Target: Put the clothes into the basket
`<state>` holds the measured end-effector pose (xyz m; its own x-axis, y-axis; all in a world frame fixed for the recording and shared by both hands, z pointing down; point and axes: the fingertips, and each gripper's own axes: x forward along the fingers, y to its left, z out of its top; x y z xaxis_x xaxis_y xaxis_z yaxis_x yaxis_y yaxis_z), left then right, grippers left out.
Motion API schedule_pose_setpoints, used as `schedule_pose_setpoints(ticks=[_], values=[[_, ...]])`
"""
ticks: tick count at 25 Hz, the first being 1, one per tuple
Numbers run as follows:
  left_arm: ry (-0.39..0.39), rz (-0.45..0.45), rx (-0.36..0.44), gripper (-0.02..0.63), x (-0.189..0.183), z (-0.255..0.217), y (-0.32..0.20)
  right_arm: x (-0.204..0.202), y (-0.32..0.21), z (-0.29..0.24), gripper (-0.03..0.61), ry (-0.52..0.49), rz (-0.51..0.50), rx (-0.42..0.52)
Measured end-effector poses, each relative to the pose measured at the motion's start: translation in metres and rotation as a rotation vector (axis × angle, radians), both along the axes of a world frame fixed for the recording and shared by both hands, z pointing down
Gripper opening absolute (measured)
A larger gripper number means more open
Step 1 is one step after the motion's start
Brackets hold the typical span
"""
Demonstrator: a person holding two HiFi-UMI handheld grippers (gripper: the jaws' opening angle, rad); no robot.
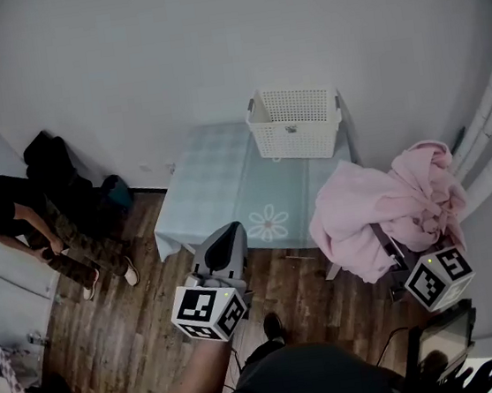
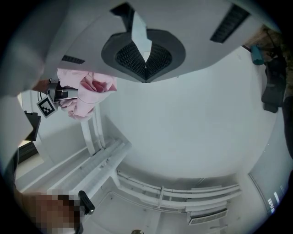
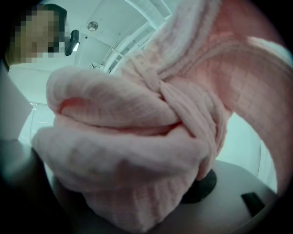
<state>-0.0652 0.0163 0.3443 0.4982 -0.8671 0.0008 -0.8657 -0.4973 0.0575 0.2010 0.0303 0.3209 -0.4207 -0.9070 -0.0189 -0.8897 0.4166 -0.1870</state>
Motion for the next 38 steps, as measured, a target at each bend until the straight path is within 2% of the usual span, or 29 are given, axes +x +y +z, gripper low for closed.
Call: schedule_pose_setpoints(ticks=[11, 16, 21, 27, 32, 38], values=[[0.012, 0.083, 0.014, 0.009, -0.042, -0.017, -0.113, -0.042, -0.103, -0.024, 0.360, 0.020, 0.071, 0.011], [0.010, 0.132, 0.026, 0.009, -0.053, -0.022, -0.140, -0.057, -0.124, -0.029, 0.360, 0.028, 0.111, 0.021], [0.005, 0.188, 0.046, 0.009, -0.051, -0.020, -0.147, -0.060, -0.128, -0.032, 0.360, 0.029, 0.149, 0.044], [0.033, 0.197, 0.040, 0.009, -0.052, -0.007, -0.156, -0.060, -0.134, -0.035, 0.360, 0.042, 0.165, 0.062], [0.049, 0.184, 0.001, 0.009, -0.033, -0.012, -0.232, -0.041, -0.216, -0.046, 0.360, 0.051, 0.159, 0.030], [0.024, 0.159, 0.023, 0.009, -0.005, -0.027, -0.279, -0.010, -0.277, -0.052, 0.360, 0.031, 0.137, 0.037]])
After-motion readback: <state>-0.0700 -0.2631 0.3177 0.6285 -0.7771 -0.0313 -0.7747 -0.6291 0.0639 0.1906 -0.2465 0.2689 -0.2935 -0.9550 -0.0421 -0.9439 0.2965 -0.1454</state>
